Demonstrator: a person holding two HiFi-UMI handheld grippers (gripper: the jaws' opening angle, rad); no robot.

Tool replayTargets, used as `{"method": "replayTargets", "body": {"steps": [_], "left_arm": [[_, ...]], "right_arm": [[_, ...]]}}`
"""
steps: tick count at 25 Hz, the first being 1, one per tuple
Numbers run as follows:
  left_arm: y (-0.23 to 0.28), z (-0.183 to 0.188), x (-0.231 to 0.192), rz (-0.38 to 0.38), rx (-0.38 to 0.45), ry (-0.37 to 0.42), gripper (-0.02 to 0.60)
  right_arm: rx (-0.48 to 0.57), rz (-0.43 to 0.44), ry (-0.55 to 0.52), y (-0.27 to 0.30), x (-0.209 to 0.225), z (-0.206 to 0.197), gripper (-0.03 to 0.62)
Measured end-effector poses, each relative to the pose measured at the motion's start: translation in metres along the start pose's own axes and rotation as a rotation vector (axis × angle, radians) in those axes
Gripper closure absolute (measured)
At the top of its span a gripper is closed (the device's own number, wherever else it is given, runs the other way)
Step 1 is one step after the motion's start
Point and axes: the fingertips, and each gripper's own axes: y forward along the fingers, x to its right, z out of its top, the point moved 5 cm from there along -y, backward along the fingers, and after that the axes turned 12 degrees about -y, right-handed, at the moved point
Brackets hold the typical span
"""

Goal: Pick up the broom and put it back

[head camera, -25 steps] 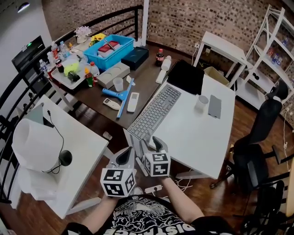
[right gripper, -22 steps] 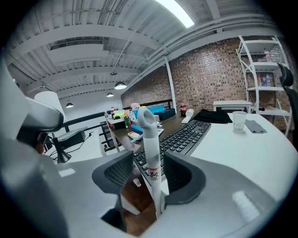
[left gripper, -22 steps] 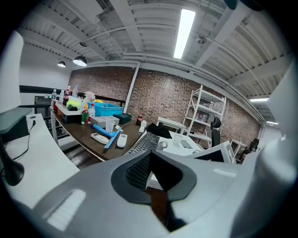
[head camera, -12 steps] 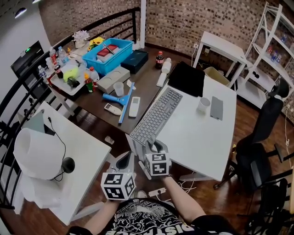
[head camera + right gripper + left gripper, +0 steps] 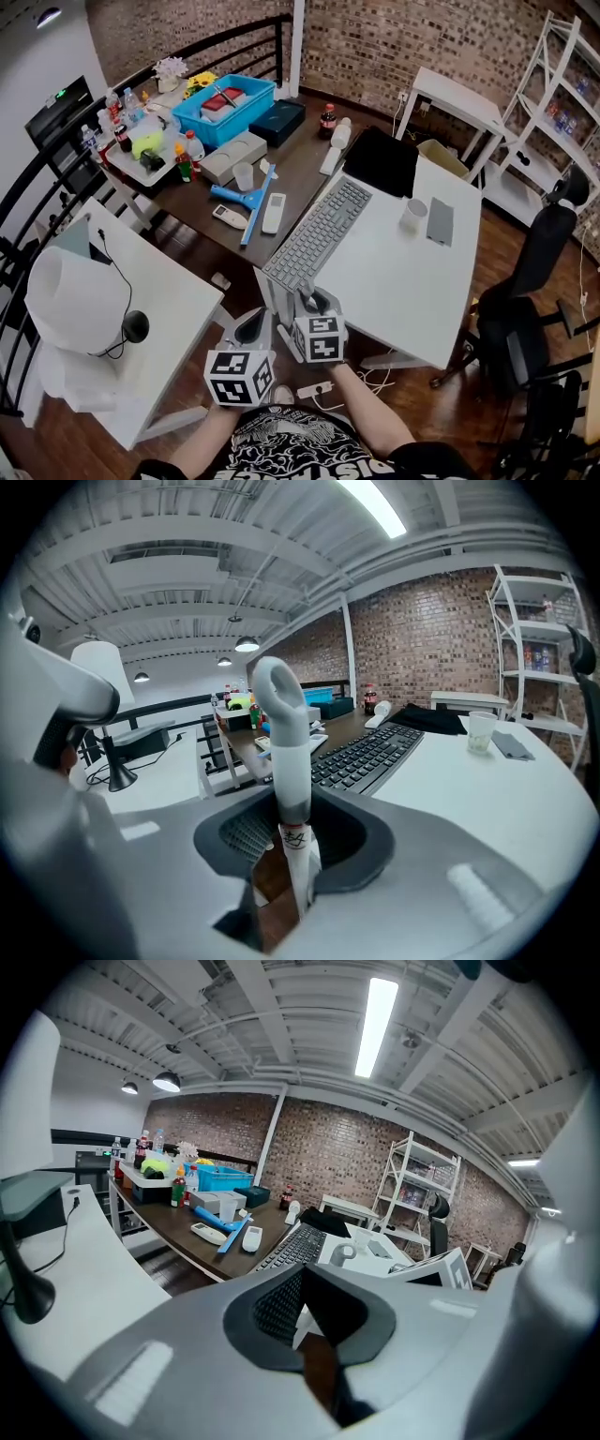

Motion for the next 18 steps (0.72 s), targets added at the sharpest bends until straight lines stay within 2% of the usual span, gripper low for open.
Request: {"method": "replayTargets", "body": {"steps": [18], "left_arm": [[-0.048,-0.031,0.039,0.057,0.071,-0.026,0.577]], "right_arm": [[0.045,0.053,-0.01,-0.088,-0.012,-0.019,0.496]]}}
